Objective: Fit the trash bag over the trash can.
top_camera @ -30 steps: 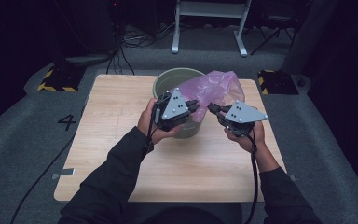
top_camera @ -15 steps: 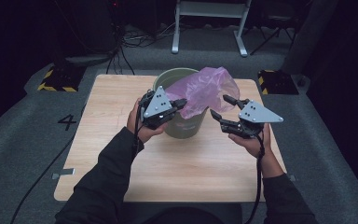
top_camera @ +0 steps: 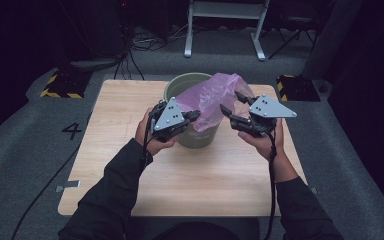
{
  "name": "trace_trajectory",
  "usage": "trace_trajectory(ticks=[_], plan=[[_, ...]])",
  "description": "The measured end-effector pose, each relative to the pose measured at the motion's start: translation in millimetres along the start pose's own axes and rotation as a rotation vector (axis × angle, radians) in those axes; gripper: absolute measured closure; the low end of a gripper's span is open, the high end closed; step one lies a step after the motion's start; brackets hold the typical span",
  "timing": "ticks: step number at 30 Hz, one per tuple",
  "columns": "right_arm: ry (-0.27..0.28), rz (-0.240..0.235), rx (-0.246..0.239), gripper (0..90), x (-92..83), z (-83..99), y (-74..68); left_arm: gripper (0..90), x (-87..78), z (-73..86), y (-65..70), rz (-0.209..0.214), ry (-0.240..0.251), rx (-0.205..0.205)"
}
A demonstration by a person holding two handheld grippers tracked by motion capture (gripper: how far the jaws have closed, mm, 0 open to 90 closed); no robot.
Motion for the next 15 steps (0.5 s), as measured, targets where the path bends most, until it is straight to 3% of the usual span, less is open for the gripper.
trace_trajectory(ticks=[2,5,9,15], plan=[[-0.005,-0.033,-0.01,80.1,0.4,2.3,-2.0,89.5,-2.9,1.0,-3.0,-0.007,0.01,-0.016],[-0.016,-0.065,-0.023,88.9,-1.9,7.4,-6.5,89.5,-8.9,4.1,-9.1,-0.022,0.012,-0.031],[-0.072,-0.048,-0.084,90.0,-8.1,18.0,-15.2,89.5,-16.7,8.9,-17.5,-0.049,0.01,-0.052],[-0.115,-0.073,-0.073,90.0,-17.2,41.9,-30.6,88.9,-27.4,19.0,-28.2,-0.071,0.021,-0.106]])
Point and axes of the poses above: each handheld gripper's, and its own axes: x roughly forward along the jaws, z roughly out of its underside, y roughly to its right, the point moved 5 cm from there along x, roughly forward along the jaws, and after that the axes turned 1 degree about y, right-handed, at the moved point
